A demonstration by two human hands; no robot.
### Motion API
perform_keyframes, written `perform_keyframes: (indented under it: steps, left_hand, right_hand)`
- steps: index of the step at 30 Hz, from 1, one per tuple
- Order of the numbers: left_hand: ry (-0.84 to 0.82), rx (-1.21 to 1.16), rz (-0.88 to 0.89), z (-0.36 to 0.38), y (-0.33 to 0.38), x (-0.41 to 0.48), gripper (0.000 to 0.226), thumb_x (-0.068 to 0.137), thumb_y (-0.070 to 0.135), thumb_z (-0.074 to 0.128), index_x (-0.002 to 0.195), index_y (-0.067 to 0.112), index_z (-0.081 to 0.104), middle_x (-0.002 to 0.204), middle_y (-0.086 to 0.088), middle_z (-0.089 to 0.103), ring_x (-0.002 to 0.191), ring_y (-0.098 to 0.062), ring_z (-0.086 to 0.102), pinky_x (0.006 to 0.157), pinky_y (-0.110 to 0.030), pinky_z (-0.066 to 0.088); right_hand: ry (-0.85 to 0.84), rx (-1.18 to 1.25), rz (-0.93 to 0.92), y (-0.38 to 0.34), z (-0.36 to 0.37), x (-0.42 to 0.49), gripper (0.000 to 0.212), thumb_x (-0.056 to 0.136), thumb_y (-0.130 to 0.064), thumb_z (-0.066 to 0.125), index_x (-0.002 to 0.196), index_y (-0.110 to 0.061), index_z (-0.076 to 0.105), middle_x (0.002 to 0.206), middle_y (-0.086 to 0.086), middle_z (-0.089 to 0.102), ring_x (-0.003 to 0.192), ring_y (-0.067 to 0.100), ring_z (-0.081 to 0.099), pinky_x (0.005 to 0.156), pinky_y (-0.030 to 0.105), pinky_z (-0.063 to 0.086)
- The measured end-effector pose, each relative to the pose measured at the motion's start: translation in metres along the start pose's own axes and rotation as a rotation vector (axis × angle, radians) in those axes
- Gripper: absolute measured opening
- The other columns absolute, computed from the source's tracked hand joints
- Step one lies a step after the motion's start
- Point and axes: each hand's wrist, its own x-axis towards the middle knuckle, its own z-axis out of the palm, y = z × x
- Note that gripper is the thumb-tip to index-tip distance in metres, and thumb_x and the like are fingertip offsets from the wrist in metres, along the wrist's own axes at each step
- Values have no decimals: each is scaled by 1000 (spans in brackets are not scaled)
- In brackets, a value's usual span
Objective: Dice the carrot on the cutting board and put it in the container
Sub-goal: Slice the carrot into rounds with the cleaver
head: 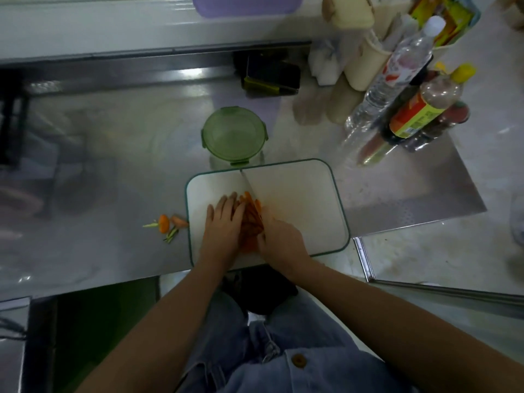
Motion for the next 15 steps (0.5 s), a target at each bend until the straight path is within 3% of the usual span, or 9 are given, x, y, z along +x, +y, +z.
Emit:
perform_keyframes:
  steps: [2, 4, 8, 11, 15]
  left_hand:
    - [7, -47, -27, -3, -8, -4, 54, 88, 35, 42, 131, 5, 52, 136, -22, 50, 123, -42, 50, 97, -60, 41]
    - [27, -80, -57, -8, -13, -7, 58, 89, 41, 34, 134, 8, 49, 141, -21, 45, 128, -41, 44, 102, -59, 37]
    - [98, -36, -30, -11, -12, -12, 67, 86, 56, 43, 140, 15, 42, 148, -21, 32, 136, -40, 31, 110, -58, 27]
    - [105, 17, 129, -9, -3, -11, 75, 77, 63, 46, 133, 12, 46, 144, -21, 38, 135, -40, 32, 112, -60, 22]
    - [87, 107, 276, -5, 12, -9, 75, 72, 67, 43, 132, 23, 45, 143, -18, 41, 134, -42, 34, 108, -68, 18]
  right_hand:
    - [-7, 2, -11, -6, 2, 6, 49, 92, -20, 45, 139, -16, 33, 98, 12, 65, 84, 33, 64, 69, 35, 47]
    - [-20, 4, -16, -7, 1, 11, 40, 92, -21, 45, 131, -15, 37, 95, 12, 65, 81, 33, 63, 68, 37, 47]
    - [2, -17, -33, 4, -14, 10, 33, 94, -22, 44, 125, -12, 40, 82, 5, 61, 75, 31, 63, 63, 36, 47]
    - [50, -51, 0, 21, -26, 3, 35, 95, -22, 44, 126, -9, 41, 72, -1, 48, 61, 25, 51, 57, 32, 38]
    - [59, -116, 74, 43, -29, -6, 34, 95, -20, 43, 126, -10, 41, 72, 0, 49, 59, 20, 45, 56, 28, 34]
